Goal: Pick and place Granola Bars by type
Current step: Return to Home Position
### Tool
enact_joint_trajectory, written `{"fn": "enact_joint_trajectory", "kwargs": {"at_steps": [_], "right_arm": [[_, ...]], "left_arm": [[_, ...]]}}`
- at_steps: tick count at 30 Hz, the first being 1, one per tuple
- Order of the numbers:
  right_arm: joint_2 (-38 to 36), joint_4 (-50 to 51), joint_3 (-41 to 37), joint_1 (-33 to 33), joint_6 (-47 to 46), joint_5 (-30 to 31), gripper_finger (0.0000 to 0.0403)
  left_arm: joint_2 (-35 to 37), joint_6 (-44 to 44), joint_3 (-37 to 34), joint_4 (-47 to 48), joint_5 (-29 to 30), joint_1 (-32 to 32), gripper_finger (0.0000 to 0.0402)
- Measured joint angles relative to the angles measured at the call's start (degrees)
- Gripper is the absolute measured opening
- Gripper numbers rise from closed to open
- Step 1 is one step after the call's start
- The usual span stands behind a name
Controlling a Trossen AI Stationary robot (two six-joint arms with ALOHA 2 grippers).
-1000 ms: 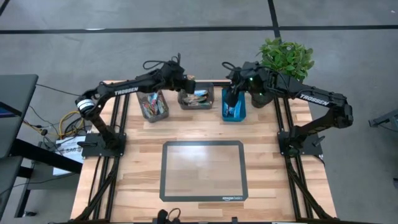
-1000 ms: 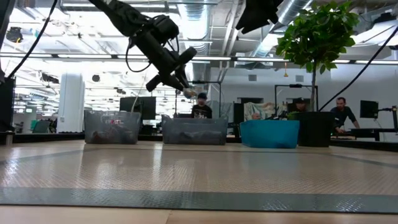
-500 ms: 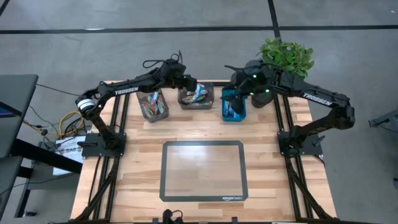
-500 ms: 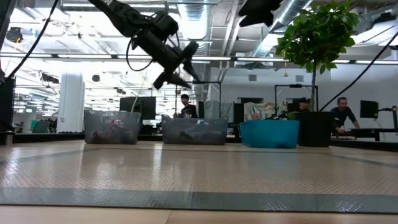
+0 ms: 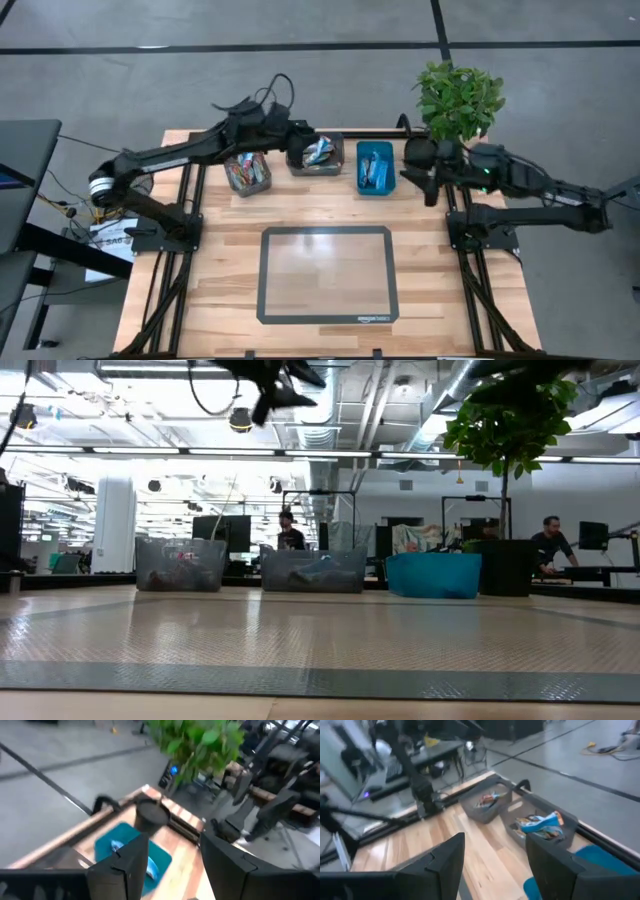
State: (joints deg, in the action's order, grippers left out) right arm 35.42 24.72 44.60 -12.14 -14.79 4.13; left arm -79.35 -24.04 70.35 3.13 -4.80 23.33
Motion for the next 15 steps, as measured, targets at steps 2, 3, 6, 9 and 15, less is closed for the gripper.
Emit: {"fn": "enact_joint_trajectory", "kwargs": {"at_steps": [2,3,6,9,15], "right_arm": [[-4.1,-0.1,-3.2,2.5,-2.2,3.5,0.0202],[-5.5,-0.3,-4.5,3.7,-2.9,4.7,0.0202],[-10.1,-1.4,-8.3,7.1,-3.7,8.9,0.0202],[-15.3,-4.9,-12.6,10.1,-3.7,11.3,0.0202],[-24.2,-14.0,-23.2,14.9,-2.6,11.1,0.0202]], "left_arm": [[2.4,1.3,0.0,0.3,3.3,-1.9,0.0171],[3.7,2.0,0.0,0.7,4.7,-2.8,0.0171],[6.7,2.8,0.0,2.4,7.8,-5.0,0.0171],[9.1,2.6,0.0,5.4,11.1,-6.5,0.0171],[12.3,2.5,0.0,8.9,14.7,-9.1,0.0171]]}}
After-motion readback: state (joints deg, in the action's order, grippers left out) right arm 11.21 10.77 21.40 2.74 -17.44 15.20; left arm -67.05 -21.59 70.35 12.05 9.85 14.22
